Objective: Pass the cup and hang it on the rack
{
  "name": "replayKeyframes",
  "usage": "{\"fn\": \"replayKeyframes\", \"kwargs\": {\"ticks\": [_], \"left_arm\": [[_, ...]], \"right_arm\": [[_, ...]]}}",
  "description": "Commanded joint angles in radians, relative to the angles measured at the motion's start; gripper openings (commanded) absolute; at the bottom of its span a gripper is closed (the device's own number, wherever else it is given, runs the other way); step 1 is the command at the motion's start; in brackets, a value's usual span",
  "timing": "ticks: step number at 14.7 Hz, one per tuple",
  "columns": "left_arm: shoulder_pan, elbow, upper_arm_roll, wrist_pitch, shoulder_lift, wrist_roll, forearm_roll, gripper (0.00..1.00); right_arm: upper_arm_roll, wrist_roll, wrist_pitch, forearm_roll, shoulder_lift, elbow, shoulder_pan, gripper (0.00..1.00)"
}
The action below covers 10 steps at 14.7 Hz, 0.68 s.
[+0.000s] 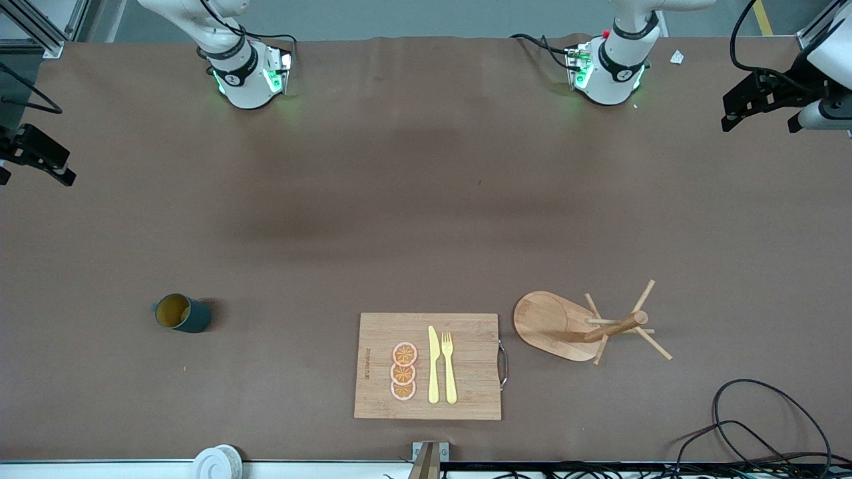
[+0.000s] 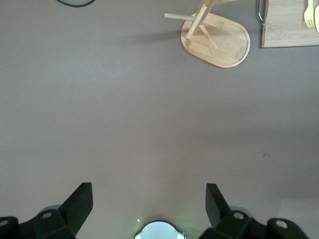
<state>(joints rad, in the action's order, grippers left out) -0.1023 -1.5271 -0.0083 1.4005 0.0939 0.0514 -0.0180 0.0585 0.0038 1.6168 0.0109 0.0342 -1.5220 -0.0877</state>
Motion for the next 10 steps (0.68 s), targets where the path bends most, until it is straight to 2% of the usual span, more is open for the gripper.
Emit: {"fn": "replayKeyframes", "kwargs": {"ticks": [1,10], "left_arm": [[0.0,0.016,-0.002,-0.012,-0.003,0.004,-0.01,1.0],[0.006,0.03,-0.002,-0.002,-0.014,-0.004,-0.007,1.0]], "right_arm": [[0.006,0.063,0.008,0.021,0.033,-0.035,0.031,1.0],[-0.005,0.067,0.002,0.021,0.049,-0.035,0.026,1.0]]}}
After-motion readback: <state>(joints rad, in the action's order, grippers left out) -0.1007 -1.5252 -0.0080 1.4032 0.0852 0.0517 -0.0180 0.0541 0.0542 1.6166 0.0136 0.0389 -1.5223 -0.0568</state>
